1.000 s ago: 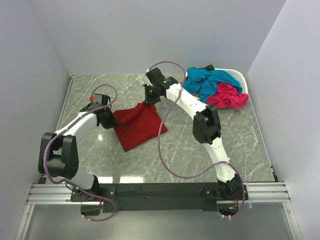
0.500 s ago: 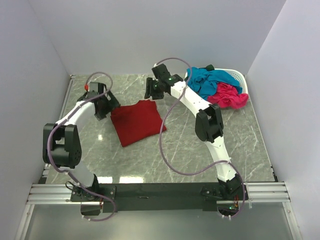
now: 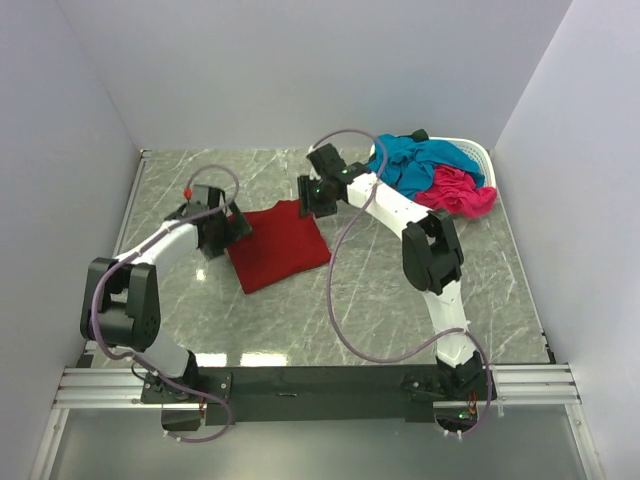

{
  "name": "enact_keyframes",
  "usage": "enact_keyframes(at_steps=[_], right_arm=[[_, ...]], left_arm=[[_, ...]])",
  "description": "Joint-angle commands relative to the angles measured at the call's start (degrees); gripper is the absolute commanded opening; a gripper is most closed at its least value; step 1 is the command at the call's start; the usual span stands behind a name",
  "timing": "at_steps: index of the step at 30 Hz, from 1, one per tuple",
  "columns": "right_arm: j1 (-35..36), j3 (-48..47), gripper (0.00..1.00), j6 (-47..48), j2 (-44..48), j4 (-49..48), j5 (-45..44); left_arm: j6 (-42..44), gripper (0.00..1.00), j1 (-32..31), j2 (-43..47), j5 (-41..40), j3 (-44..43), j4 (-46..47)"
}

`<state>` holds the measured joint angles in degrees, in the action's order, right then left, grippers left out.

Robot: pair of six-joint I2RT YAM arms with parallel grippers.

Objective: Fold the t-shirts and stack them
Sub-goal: Fold the tshirt

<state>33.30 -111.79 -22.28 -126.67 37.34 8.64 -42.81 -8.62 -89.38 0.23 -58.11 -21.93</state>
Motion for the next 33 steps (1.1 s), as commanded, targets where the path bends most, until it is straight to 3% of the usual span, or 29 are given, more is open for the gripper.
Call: enact_keyframes(at_steps=[1,14,20,33], right_arm=[[1.9,4.0,0.57,1.9,3.2,-1.1,0.8],[2.4,6.2,0.43,1.0,-2.8,4.8,-4.3],[2.4,12.1,0.38,0.6,-2.3,3.4,-4.6],[2.3,15.8,0.34,0.0,-2.2,4.2,-3.7]], left_arm=[[-1.8,0.99,-0.3,3.2,1.7,4.8,1.8],[-5.5,0.99,-0.6,8.3,6.7,15.8,9.0],[-5.5,0.99,-0.6,10.4,6.6,17.1,9.1],[-6.1,0.99,-0.3,14.4,9.0,23.6,15.9]])
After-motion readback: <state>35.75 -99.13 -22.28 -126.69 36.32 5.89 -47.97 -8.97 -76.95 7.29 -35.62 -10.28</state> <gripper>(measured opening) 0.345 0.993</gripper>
